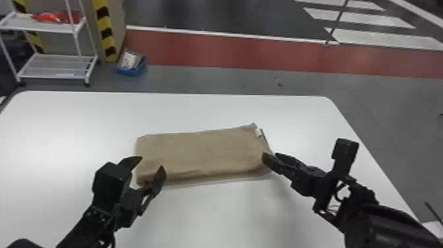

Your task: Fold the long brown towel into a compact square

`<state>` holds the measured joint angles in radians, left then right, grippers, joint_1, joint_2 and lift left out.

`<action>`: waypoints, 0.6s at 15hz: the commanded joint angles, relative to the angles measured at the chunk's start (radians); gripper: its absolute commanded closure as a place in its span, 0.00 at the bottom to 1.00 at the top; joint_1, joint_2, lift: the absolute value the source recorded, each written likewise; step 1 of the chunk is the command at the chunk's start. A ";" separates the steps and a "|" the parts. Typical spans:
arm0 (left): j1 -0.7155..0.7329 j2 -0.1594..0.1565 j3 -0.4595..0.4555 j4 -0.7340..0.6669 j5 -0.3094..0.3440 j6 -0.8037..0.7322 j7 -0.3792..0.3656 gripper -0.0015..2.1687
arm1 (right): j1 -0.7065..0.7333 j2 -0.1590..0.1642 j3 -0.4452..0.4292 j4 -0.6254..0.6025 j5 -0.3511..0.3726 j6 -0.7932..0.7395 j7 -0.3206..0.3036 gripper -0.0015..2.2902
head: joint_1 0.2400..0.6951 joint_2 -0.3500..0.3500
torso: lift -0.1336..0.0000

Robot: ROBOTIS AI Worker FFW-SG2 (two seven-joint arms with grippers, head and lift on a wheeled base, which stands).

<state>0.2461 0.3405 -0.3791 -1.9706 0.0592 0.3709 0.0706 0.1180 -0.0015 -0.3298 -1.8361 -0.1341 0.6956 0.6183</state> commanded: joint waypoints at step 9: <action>0.005 -0.009 0.003 -0.020 0.007 0.003 0.003 0.25 | 0.006 0.002 0.020 -0.075 -0.039 -0.018 0.031 0.73 | 1.00 0.27 | 0.07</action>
<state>0.2473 0.3313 -0.3770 -1.9826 0.0652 0.3732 0.0746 0.1190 -0.0015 -0.3083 -1.8852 -0.1564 0.6750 0.6494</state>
